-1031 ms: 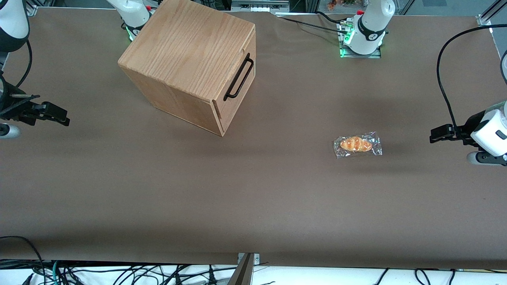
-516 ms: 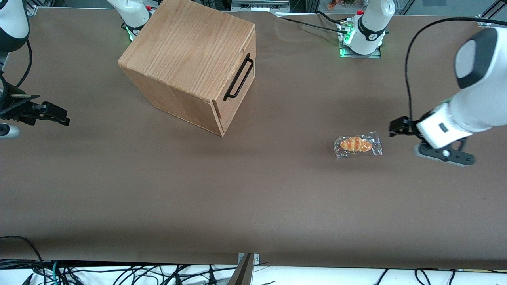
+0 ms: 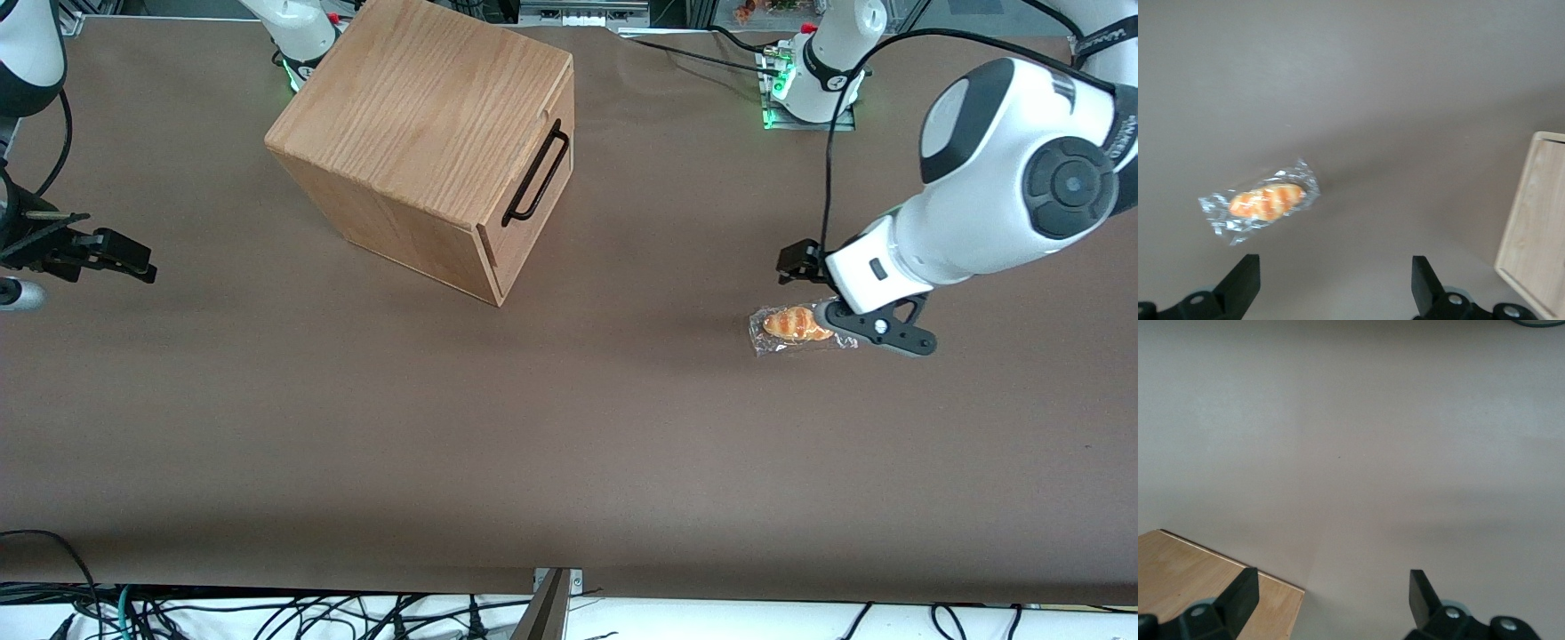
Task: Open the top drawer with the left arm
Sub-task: 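Swing the left gripper over the wrapped roll toward the wooden box's drawer handle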
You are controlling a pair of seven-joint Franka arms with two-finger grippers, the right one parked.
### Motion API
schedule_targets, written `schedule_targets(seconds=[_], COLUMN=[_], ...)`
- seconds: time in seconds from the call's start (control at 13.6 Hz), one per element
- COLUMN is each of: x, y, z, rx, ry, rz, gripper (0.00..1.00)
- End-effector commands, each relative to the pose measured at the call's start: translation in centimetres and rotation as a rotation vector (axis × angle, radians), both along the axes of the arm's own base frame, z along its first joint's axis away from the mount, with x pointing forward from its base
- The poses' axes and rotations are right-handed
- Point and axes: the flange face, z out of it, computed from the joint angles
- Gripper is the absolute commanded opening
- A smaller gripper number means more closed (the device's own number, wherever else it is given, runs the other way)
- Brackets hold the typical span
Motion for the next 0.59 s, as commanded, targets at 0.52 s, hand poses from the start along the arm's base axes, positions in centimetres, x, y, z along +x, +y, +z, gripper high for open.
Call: schedule_targets(seconds=[0.52], x=[-5.4], y=[-15.3], z=[-2.3], rx=[-0.049], ry=[0.11], rz=[0.106], gripper=[1.0])
